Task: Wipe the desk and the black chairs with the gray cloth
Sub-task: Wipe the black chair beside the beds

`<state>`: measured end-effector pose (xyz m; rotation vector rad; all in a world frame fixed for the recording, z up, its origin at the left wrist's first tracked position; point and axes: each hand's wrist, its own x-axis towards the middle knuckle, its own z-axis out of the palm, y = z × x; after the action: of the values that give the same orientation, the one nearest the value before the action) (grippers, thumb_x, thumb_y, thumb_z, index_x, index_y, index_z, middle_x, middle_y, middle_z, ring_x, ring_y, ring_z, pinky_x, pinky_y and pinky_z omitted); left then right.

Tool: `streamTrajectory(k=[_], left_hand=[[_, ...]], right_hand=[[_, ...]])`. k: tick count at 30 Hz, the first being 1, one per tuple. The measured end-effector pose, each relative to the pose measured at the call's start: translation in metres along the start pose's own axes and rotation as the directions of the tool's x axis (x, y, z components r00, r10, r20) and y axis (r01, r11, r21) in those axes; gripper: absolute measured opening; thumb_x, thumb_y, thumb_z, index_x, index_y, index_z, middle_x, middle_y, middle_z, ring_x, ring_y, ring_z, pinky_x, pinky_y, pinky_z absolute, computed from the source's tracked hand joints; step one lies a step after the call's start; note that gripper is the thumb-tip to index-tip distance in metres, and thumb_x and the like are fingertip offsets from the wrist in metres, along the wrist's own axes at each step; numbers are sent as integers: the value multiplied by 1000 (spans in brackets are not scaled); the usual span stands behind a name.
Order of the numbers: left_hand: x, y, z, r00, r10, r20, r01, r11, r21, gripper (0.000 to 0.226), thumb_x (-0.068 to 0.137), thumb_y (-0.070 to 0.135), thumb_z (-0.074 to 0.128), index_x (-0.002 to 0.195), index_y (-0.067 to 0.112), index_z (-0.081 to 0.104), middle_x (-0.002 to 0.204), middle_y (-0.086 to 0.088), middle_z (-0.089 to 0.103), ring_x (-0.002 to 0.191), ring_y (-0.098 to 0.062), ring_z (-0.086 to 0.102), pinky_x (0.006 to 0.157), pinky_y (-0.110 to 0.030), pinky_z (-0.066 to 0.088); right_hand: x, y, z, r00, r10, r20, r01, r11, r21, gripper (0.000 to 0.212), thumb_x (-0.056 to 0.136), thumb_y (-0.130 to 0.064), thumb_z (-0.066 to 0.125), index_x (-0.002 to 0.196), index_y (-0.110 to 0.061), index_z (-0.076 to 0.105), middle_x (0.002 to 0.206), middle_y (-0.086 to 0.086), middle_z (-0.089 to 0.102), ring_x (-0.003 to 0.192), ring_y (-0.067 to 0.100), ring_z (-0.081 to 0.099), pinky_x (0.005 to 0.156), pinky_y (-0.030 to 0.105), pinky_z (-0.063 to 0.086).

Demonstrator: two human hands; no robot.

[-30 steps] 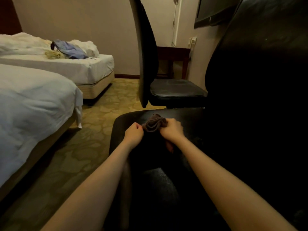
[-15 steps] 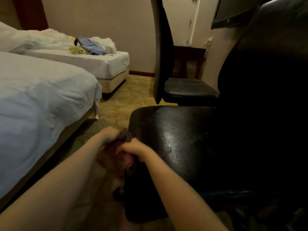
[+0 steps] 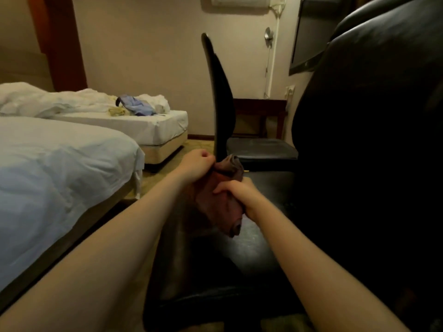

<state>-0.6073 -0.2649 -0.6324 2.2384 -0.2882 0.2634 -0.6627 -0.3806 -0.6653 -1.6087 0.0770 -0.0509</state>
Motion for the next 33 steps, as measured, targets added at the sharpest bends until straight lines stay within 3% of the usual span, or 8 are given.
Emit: streamTrajectory(k=[9, 14, 18, 22, 25, 27, 31, 33], left_hand=[[-14, 130, 94, 962, 212, 174, -169, 958, -233, 29, 92, 16, 50, 63, 20, 53, 58, 1, 50, 51, -11, 44, 49, -24, 35], [-33, 239, 118, 867, 459, 194, -396, 871, -290, 18, 92, 20, 52, 78, 16, 63, 81, -2, 60, 75, -11, 52, 70, -27, 41], [-46, 313, 116, 822, 554, 130, -474, 793, -383, 25, 91, 18, 53, 67, 21, 57, 67, 3, 54, 62, -7, 46, 59, -23, 36], [-54, 363, 109, 807, 590, 17, -492, 688, -534, 23, 92, 14, 49, 73, 24, 56, 66, 5, 54, 62, -9, 49, 61, -23, 40], [-50, 385, 99, 861, 507, -49, -405, 623, -669, 18, 96, 10, 39, 83, 21, 48, 69, 0, 52, 58, -12, 47, 49, -18, 39], [-41, 387, 100, 906, 419, -61, -348, 655, -670, 17, 97, 14, 38, 83, 21, 46, 73, -1, 54, 62, -14, 49, 51, -21, 39], [-48, 354, 113, 923, 375, -87, -371, 806, -461, 21, 96, 9, 43, 116, 8, 50, 116, -12, 58, 100, -19, 52, 74, -24, 43], [-53, 328, 121, 925, 371, -84, -372, 835, -405, 36, 93, -2, 47, 128, 1, 42, 124, -11, 51, 108, -20, 50, 77, -15, 42]], right_hand=[[-71, -32, -157, 970, -106, -220, 85, 991, -102, 25, 69, 11, 66, 77, -12, 66, 74, 5, 65, 68, 19, 62, 58, 24, 54], [-117, -75, -245, 862, -310, -401, 177, 925, -336, 18, 61, -3, 75, 60, -20, 68, 81, 10, 71, 84, 28, 67, 83, 47, 54], [-148, -116, -285, 749, -443, -492, 245, 876, -416, 19, 62, -6, 75, 54, -21, 66, 72, 2, 70, 77, 22, 67, 82, 44, 55], [-167, -156, -307, 577, -585, -570, 370, 809, -456, 23, 73, -10, 70, 60, -26, 61, 71, -2, 65, 78, 20, 65, 79, 37, 54], [-163, -180, -311, 336, -719, -608, 465, 688, -557, 24, 80, -10, 63, 60, -21, 56, 63, -5, 58, 65, 10, 57, 68, 29, 46], [-151, -189, -309, 217, -776, -592, 464, 616, -637, 7, 82, -13, 62, 76, -16, 60, 75, -1, 60, 74, 11, 57, 72, 28, 44], [-117, -164, -298, 237, -934, -269, 187, 315, -930, 40, 75, -19, 66, 113, -7, 63, 111, 14, 60, 95, 35, 54, 72, 35, 42], [-109, -142, -291, 249, -929, -274, 218, 329, -919, 46, 73, -31, 57, 111, -7, 65, 108, 14, 61, 88, 36, 57, 66, 30, 39]])
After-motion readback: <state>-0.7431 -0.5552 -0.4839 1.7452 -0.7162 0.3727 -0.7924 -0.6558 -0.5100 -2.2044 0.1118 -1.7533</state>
